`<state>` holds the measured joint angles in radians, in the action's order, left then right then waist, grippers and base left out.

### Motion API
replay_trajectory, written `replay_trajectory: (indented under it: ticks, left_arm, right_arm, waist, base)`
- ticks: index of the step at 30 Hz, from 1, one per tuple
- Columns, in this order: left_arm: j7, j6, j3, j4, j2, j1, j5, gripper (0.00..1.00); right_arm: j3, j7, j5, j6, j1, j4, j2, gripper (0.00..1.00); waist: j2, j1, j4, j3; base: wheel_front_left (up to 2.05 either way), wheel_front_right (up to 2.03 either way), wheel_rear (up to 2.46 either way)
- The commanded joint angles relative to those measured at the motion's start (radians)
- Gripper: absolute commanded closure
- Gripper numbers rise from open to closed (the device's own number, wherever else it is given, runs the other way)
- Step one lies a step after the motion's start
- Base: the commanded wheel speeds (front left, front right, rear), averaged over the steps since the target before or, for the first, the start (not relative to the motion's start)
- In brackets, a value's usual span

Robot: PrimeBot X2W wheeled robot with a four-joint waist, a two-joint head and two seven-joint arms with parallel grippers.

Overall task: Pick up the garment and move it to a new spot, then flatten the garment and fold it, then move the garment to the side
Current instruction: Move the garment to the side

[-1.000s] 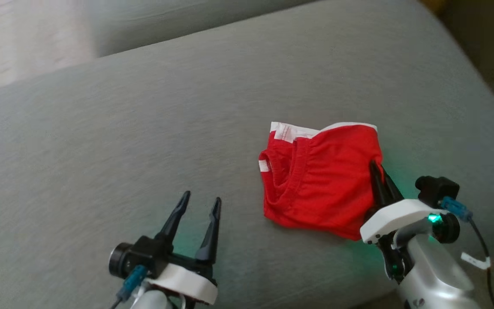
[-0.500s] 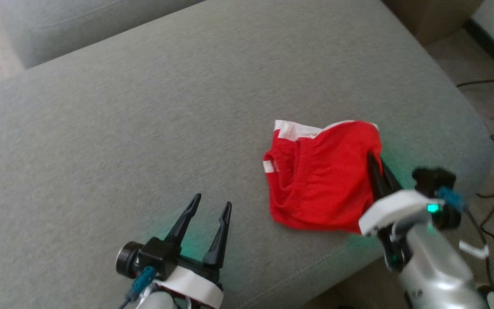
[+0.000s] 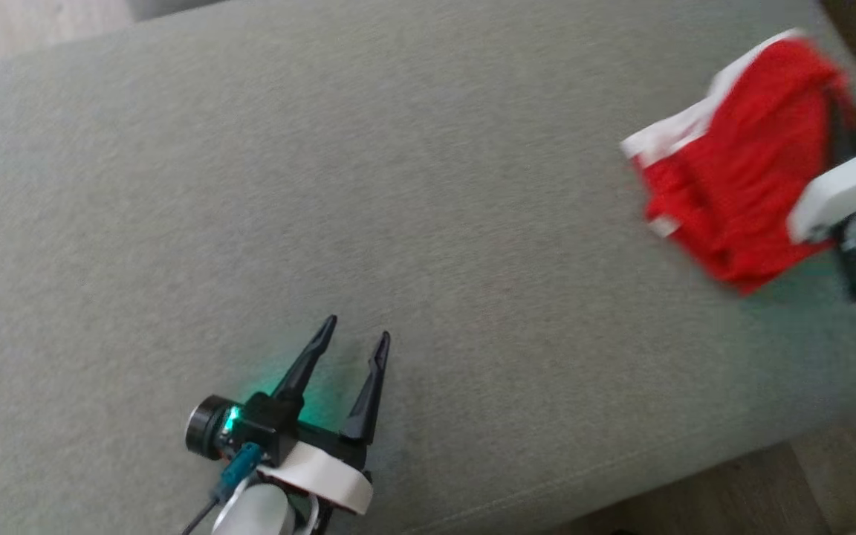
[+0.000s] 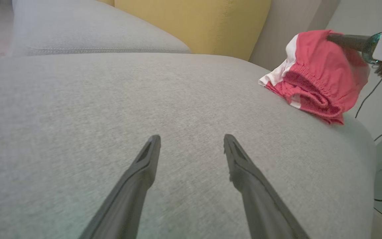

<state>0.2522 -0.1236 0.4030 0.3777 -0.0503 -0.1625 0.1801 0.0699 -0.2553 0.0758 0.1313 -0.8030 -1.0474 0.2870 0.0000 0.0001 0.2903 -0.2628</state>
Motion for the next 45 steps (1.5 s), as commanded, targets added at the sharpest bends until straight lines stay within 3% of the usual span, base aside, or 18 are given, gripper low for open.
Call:
replay_trajectory:
  ticks: [1,9,10,11,17,22,27,37,45]
  left_arm:
    - [0.01,-0.002,-0.037,-0.026,0.0,-0.033,-0.009,0.0]
    - [0.01,-0.006,-0.049,-0.037,0.0,-0.05,-0.021,0.0]
    - [0.01,-0.006,-0.052,-0.037,0.0,-0.051,-0.022,0.0]
    - [0.01,-0.006,-0.055,-0.037,0.0,-0.052,-0.024,0.0]
    - [0.01,-0.007,-0.084,-0.034,0.0,-0.051,-0.019,0.0]
    - [0.01,-0.002,-0.129,-0.026,0.0,-0.044,-0.023,0.0]
    - [0.01,0.033,-0.182,-0.021,0.0,-0.023,-0.008,0.0]
    - [0.01,0.071,-0.292,0.016,0.0,0.06,-0.01,0.0]
    - [0.01,0.086,-0.341,0.021,0.0,0.095,-0.006,0.0]
  right_arm:
    - [-0.013,-0.004,-0.026,-0.001,-0.042,0.002,0.036,1.0]
    - [-0.196,0.013,-0.186,-0.001,-0.125,-0.103,0.139,1.0]
    - [-0.225,0.012,-0.204,-0.001,-0.127,-0.106,0.14,0.63]
    - [-0.253,0.011,-0.219,-0.001,-0.128,-0.106,0.136,0.0]
    - [-0.337,-0.005,-0.267,-0.001,-0.121,-0.048,0.053,0.0]
    - [-0.308,-0.006,-0.229,-0.001,-0.06,0.137,-0.066,0.0]
    - [-0.216,-0.006,-0.158,-0.001,0.098,0.286,-0.156,0.0]
    - [-0.13,-0.006,-0.049,-0.001,0.438,0.419,-0.231,0.0]
    - [-0.067,-0.006,0.034,-0.001,0.542,0.442,-0.236,0.0]
  waist:
    - [0.0,-0.0001,-0.039,-0.03]
    - [0.0,-0.0001,-0.086,-0.062]
    - [0.0,-0.0001,-0.088,-0.063]
    - [0.0,-0.0001,-0.088,-0.063]
    - [0.0,-0.0001,-0.086,-0.043]
    - [0.0,-0.0001,-0.101,-0.001]
    - [0.0,-0.0001,-0.148,0.069]
    - [0.0,-0.0001,-0.274,0.202]
    - [0.0,-0.0001,-0.307,0.243]
  base:
    - [0.0,0.0,0.0]
    - [0.0,0.0,0.0]
    - [0.0,0.0,0.0]
    - [0.0,0.0,0.0]
    - [0.0,0.0,0.0]
    - [0.0,0.0,0.0]
    - [0.0,0.0,0.0]
    - [0.0,0.0,0.0]
    - [0.0,0.0,0.0]
